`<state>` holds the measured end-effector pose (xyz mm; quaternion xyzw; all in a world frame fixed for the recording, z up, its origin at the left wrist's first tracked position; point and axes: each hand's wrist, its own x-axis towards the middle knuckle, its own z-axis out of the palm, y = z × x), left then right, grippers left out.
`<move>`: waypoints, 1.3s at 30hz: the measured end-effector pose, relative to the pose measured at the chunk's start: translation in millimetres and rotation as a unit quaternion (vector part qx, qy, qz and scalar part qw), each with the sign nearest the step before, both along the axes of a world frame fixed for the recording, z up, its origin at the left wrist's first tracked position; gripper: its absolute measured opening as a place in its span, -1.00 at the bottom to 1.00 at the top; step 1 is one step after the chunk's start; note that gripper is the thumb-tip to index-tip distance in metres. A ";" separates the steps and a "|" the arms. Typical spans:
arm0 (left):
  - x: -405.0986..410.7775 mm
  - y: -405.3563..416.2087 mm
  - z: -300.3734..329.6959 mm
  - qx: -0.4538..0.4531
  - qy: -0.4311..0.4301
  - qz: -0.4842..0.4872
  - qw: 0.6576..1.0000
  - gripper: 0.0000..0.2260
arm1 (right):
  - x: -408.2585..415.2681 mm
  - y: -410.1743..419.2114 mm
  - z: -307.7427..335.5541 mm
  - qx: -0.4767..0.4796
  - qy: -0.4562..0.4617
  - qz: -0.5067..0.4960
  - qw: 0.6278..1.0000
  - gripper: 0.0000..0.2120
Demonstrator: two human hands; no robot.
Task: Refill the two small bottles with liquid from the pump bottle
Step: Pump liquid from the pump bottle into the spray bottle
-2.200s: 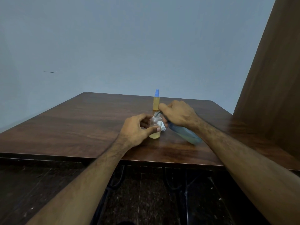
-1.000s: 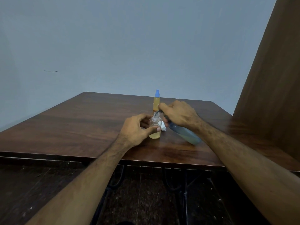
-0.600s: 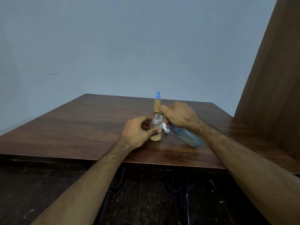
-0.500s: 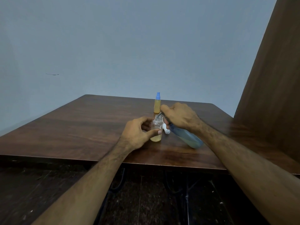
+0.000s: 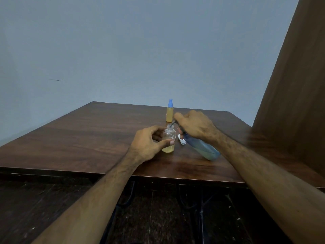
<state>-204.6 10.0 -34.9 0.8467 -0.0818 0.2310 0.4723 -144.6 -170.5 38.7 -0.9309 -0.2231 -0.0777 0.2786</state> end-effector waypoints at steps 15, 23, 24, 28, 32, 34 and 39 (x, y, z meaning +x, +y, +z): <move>1.4 1.4 -2.7 0.010 -0.004 0.002 1.000 -0.51 | 0.0 0.4 -0.9 -0.032 -0.008 -0.001 0.999 -0.44; 0.3 1.1 -1.2 -0.003 -0.006 -0.005 1.000 -0.63 | 1.7 -1.3 -1.5 -0.035 0.004 -0.015 0.999 -0.41; 0.3 1.3 -1.3 -0.003 -0.006 -0.004 1.000 -0.61 | 1.1 -0.9 -1.9 -0.034 -0.005 -0.017 0.999 -0.41; 0.6 1.6 -1.6 0.013 -0.007 0.001 1.000 -0.50 | -1.1 4.5 -3.0 -0.043 -0.039 -0.020 0.998 -0.40; 1.4 2.0 -2.0 0.011 -0.007 0.004 1.000 -0.50 | 0.3 3.3 -0.6 -0.044 -0.020 -0.010 0.999 -0.42; 1.5 2.0 -1.5 0.012 -0.004 0.006 1.000 -0.51 | 1.3 2.4 -1.7 -0.044 -0.015 -0.007 0.999 -0.40; 0.4 0.4 -1.0 0.011 -0.006 0.009 1.000 -0.52 | 1.5 0.7 -1.8 -0.049 -0.009 -0.016 0.999 -0.40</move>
